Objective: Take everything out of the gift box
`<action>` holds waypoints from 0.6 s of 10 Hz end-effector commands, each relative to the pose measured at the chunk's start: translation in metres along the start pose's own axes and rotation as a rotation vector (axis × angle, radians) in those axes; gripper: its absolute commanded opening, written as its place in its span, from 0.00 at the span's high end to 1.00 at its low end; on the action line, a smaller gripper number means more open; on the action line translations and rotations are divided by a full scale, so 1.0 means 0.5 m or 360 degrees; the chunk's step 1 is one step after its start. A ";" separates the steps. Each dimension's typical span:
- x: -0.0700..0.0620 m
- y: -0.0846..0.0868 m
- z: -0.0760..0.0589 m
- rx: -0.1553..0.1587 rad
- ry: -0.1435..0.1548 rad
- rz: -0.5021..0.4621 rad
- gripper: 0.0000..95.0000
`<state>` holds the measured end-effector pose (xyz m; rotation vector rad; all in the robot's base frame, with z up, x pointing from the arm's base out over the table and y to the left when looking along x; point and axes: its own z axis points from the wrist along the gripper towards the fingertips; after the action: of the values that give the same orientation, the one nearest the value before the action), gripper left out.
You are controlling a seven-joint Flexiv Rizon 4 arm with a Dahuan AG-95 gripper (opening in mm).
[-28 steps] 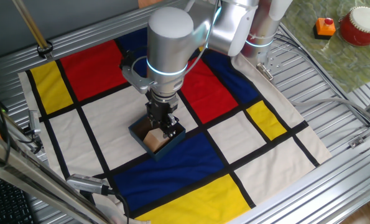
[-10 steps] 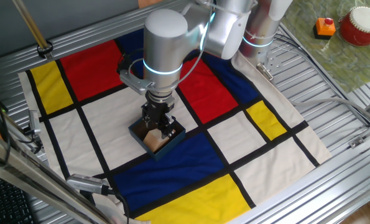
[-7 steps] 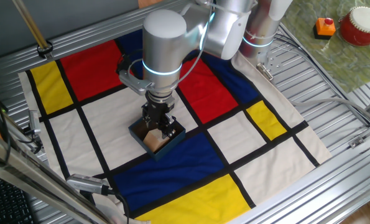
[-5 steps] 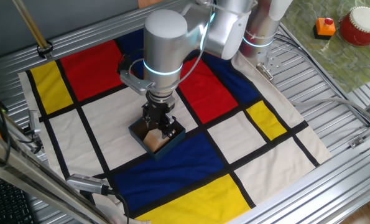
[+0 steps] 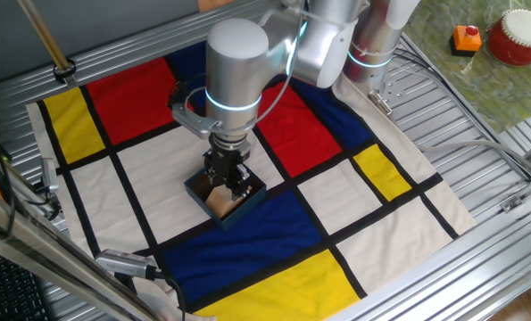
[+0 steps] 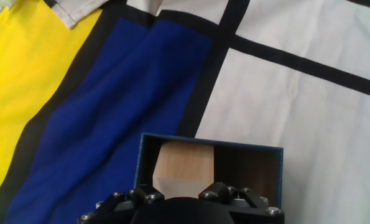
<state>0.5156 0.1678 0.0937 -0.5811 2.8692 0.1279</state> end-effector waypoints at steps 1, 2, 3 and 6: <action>-0.004 -0.001 0.008 0.0007 -0.0003 0.0003 0.40; -0.006 0.000 0.011 0.0005 -0.0006 0.0000 0.40; -0.007 0.000 0.013 0.0006 -0.0006 -0.0001 0.40; -0.008 -0.001 0.016 0.0011 -0.0005 -0.0004 0.40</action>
<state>0.5202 0.1687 0.0864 -0.5821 2.8671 0.1169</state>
